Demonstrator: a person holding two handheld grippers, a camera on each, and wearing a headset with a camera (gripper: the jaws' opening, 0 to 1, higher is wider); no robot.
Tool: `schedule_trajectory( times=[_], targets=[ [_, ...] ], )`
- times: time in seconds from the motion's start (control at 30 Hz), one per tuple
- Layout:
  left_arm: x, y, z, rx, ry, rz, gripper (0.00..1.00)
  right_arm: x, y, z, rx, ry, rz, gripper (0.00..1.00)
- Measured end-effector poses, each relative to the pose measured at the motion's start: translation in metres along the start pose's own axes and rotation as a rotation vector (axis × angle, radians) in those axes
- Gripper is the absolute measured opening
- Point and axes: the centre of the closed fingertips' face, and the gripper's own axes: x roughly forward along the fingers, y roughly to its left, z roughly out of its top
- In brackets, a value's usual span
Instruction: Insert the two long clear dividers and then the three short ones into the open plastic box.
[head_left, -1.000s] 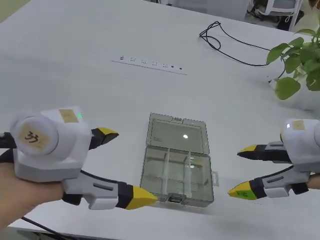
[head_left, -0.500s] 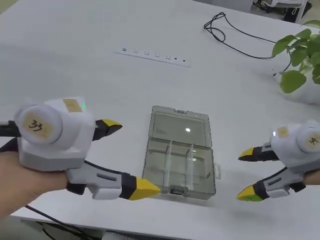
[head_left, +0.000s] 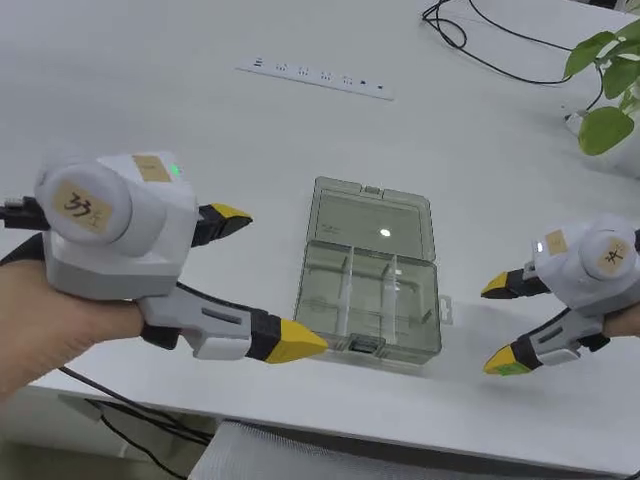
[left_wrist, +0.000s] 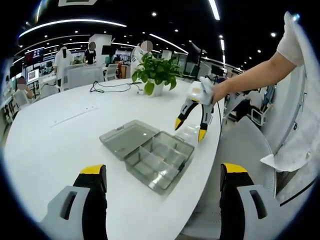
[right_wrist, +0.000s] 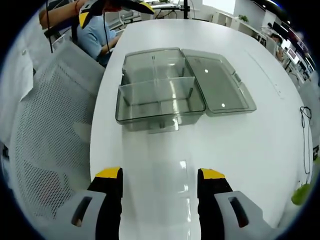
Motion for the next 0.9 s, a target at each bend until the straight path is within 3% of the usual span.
schedule_trajectory(
  times=[0.33, 0.73, 0.9],
  targets=[
    [0.008, 0.0, -0.002, -0.003, -0.002, -0.011, 0.96, 0.005, 0.006, 0.0, -0.014, 0.014, 0.007, 0.6],
    [0.01, 0.0, -0.006, -0.014, 0.0, -0.014, 0.96, 0.01, -0.005, -0.008, -0.019, 0.026, 0.012, 0.59],
    [0.013, 0.004, -0.006, -0.016, -0.001, -0.016, 0.96, 0.013, -0.003, -0.009, -0.023, 0.033, 0.017, 0.58]
  ],
)
